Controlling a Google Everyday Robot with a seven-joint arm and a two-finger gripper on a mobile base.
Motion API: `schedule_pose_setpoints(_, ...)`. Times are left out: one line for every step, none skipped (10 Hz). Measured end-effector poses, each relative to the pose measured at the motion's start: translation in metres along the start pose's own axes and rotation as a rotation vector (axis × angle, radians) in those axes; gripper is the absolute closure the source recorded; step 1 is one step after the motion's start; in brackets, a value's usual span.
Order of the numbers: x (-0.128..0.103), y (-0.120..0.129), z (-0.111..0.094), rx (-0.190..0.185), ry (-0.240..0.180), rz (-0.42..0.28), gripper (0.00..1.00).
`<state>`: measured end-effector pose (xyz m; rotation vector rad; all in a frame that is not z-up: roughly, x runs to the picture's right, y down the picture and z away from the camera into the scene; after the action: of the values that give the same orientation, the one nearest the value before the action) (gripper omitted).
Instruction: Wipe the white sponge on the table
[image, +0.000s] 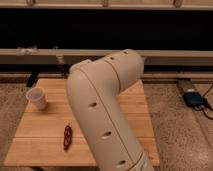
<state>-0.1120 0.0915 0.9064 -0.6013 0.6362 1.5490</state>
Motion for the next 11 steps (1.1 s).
schedule_pose_setpoints(0.001,0.002,0.004,-0.002,0.008,-0.006,0.20)
schedule_pose_setpoints(0.003,0.006,0.007,-0.002,0.017,-0.015,0.20)
schedule_pose_setpoints(0.004,0.009,0.008,-0.005,0.023,-0.022,0.20)
schedule_pose_setpoints(0.005,0.010,0.010,-0.006,0.029,-0.030,0.25)
schedule_pose_setpoints(0.006,0.011,0.011,-0.007,0.034,-0.034,0.34)
schedule_pose_setpoints(0.006,0.013,0.013,-0.007,0.042,-0.040,0.46)
schedule_pose_setpoints(0.007,0.015,0.015,-0.008,0.051,-0.043,0.56)
schedule_pose_setpoints(0.007,0.015,0.016,-0.008,0.057,-0.044,0.64)
schedule_pose_setpoints(0.007,0.015,0.017,-0.008,0.066,-0.045,0.76)
schedule_pose_setpoints(0.008,0.015,0.018,-0.007,0.073,-0.046,0.86)
schedule_pose_setpoints(0.008,0.014,0.018,-0.007,0.076,-0.044,0.93)
